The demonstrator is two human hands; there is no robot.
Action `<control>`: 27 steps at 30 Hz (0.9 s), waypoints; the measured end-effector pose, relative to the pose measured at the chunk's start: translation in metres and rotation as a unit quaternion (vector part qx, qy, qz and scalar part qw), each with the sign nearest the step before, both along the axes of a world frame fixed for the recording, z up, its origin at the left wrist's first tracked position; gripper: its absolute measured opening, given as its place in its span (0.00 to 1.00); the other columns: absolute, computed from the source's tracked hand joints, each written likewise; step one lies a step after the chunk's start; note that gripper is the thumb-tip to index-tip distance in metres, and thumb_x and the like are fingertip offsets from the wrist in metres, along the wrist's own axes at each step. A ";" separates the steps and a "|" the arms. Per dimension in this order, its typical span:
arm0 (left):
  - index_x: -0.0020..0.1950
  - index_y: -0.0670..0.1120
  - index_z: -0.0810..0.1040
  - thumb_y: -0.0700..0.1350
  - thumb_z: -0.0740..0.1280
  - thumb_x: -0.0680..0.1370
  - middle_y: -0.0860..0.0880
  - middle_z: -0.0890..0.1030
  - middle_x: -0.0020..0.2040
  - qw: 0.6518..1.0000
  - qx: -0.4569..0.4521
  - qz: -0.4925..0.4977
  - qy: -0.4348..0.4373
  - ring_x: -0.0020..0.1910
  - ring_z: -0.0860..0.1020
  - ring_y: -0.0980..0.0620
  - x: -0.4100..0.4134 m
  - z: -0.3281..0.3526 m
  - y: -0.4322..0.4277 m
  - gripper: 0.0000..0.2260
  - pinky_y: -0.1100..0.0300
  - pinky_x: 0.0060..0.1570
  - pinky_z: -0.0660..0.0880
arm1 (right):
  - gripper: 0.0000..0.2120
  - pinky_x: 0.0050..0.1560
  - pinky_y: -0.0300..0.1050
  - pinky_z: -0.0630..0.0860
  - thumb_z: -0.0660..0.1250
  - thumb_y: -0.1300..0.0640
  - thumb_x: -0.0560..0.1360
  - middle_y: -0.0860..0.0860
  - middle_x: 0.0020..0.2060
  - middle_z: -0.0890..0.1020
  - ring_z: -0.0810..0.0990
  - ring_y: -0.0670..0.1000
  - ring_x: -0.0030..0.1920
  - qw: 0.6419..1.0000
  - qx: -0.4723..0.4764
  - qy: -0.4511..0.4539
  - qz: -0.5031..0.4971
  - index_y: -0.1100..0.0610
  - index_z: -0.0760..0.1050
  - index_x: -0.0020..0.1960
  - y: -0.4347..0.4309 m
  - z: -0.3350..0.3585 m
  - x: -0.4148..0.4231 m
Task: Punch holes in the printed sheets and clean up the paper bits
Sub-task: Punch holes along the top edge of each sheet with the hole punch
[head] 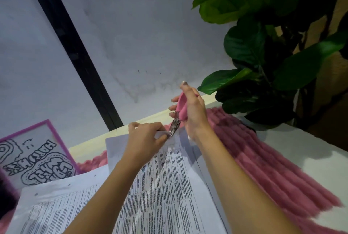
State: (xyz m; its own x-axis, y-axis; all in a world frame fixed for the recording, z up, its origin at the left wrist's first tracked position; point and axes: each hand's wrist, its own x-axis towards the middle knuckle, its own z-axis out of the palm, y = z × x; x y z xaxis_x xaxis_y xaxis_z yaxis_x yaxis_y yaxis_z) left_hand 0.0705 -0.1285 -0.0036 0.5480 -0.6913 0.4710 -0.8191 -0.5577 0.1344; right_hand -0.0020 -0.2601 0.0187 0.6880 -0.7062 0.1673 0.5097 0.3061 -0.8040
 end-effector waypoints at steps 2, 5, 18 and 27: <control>0.44 0.54 0.80 0.55 0.67 0.77 0.58 0.76 0.32 1.000 -0.012 0.004 0.019 0.39 0.74 0.56 0.001 0.002 0.004 0.07 0.54 0.56 0.60 | 0.16 0.32 0.42 0.74 0.66 0.45 0.78 0.54 0.43 0.78 0.76 0.48 0.33 0.999 -0.025 -0.003 -0.020 0.54 0.73 0.60 -0.007 0.003 -0.005; 0.41 0.55 0.77 0.54 0.69 0.77 0.59 0.77 0.33 0.997 -0.057 -0.002 0.050 0.39 0.74 0.59 0.005 0.008 0.010 0.06 0.54 0.57 0.61 | 0.25 0.39 0.37 0.75 0.70 0.48 0.75 0.52 0.54 0.78 0.77 0.47 0.43 0.976 -0.197 0.087 -0.045 0.47 0.70 0.70 -0.017 0.005 -0.017; 0.70 0.52 0.68 0.65 0.69 0.72 0.53 0.72 0.68 0.924 -0.360 0.128 0.022 0.68 0.67 0.52 0.002 0.024 0.058 0.32 0.46 0.70 0.60 | 0.20 0.41 0.45 0.69 0.77 0.52 0.69 0.41 0.35 0.76 0.73 0.45 0.39 0.866 -0.359 0.316 0.149 0.52 0.66 0.32 -0.007 0.005 -0.030; 0.53 0.46 0.76 0.42 0.66 0.80 0.48 0.82 0.49 0.802 -0.410 0.044 0.432 0.47 0.80 0.51 -0.026 0.005 0.111 0.04 0.65 0.41 0.75 | 0.31 0.45 0.49 0.76 0.76 0.39 0.64 0.57 0.44 0.83 0.81 0.56 0.44 0.911 -0.358 0.203 0.010 0.64 0.79 0.52 0.027 0.033 -0.044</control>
